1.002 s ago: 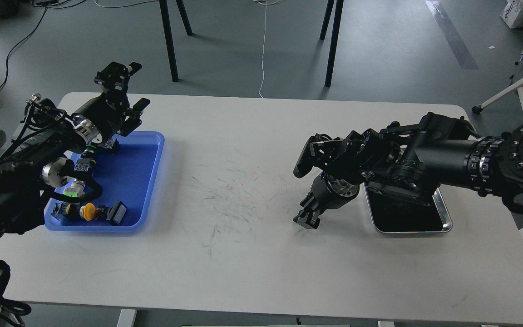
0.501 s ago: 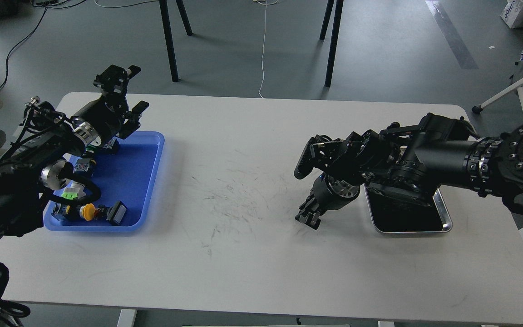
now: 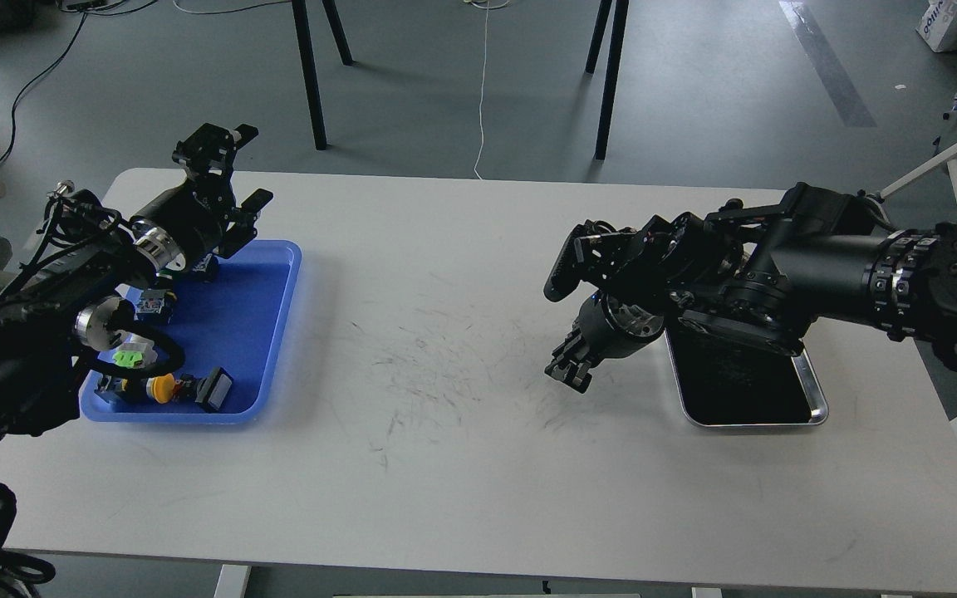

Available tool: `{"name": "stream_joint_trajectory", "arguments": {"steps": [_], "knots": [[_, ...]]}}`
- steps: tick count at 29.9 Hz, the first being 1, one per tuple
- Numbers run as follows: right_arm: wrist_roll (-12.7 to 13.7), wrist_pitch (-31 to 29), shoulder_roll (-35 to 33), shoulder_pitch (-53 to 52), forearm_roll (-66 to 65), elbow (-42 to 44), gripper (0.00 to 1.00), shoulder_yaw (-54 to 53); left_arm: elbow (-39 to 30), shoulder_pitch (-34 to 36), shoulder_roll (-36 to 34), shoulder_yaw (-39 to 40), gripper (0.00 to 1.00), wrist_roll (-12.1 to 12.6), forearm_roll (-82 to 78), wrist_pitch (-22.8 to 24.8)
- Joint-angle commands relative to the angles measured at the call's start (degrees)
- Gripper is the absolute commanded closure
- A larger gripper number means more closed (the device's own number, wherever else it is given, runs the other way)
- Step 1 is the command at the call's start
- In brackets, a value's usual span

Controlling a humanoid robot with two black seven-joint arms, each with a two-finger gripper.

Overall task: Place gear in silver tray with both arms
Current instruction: 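Carry the gear into the silver tray and open the right gripper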

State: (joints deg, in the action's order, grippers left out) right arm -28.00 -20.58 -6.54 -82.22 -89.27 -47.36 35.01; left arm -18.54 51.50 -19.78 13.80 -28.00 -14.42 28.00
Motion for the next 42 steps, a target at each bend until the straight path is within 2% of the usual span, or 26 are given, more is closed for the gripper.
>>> {"name": "stream_joint_trajectory", "arguments": {"steps": [1, 10, 19, 42], "knots": [[0.0, 0.01, -5.84, -1.62, 0.15, -0.36, 0.99, -0.38, 0.0, -0.35, 0.0, -0.08, 0.01, 0.0, 0.0, 0.0], [0.0, 0.45, -16.65, -1.01, 0.15, -0.72, 0.99, -0.47, 0.0, -0.96, 0.17, -0.17, 0.01, 0.0, 0.0, 0.0], [0.0, 1.24, -21.76, 1.1, -0.11, -2.56, 0.99, 0.23, 0.0, -2.11, 0.18, -0.35, 0.01, 0.0, 0.0, 0.0], [0.0, 3.0, -21.94, 6.81, -0.82, -2.47, 0.99, 0.59, 0.53, -2.99, 0.18, -0.44, 0.01, 0.0, 0.0, 0.0]]}}
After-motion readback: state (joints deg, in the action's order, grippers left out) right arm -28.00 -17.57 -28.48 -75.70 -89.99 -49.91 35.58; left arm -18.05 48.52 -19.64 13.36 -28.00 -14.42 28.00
